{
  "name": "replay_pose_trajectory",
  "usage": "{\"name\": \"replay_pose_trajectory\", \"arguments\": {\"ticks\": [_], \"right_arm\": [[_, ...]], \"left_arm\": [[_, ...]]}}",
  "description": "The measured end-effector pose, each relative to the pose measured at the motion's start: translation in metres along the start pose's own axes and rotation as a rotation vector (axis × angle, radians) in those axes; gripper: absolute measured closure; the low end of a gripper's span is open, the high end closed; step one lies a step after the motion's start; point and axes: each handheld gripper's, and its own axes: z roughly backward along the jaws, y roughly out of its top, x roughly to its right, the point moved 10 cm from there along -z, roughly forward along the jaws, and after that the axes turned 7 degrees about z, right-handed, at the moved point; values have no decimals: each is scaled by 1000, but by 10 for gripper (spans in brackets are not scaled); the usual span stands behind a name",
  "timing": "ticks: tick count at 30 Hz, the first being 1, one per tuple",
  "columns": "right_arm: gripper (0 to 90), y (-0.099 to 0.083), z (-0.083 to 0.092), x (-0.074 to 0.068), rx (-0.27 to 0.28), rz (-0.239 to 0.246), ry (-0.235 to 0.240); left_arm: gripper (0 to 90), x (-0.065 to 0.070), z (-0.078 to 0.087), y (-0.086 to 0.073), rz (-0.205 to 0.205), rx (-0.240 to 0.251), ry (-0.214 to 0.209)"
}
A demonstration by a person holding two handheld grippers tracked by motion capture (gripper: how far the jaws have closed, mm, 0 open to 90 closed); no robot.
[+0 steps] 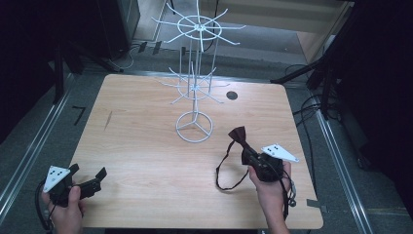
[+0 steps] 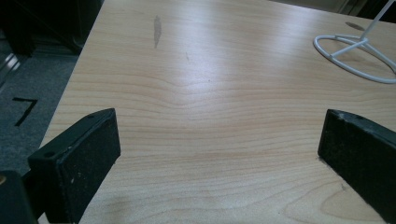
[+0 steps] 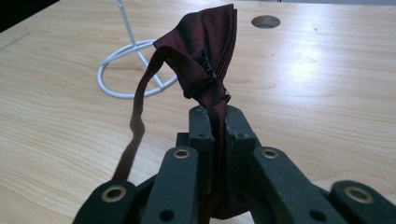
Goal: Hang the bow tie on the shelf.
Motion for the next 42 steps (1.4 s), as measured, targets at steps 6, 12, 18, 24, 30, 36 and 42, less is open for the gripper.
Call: {"name": "replay_pose_trajectory", "arguments": {"ticks": [6,12,18,24,30,36,42], "right_arm": [[856,5,0,1,12,2,-9],[859,20,6,-2,44,14,-10],[860,37,9,-7,77,26,-11],[861,45,7,-9,97,29,-14],[862,60,6,-9,127,0,-12],[862,73,5,-11,146,-1,-21],[862,87,3,-14,165,-2,-17]], "left_arm": [[0,0,0,0,-2,-5,0],[0,-1,0,0,-1,-4,-1],[0,0,0,0,1,-2,-5],[0,0,0,0,1,-2,-6],[0,0,0,0,2,0,-10],[0,0,0,1,6,3,-10],[0,0,0,1,8,4,-10]]}}
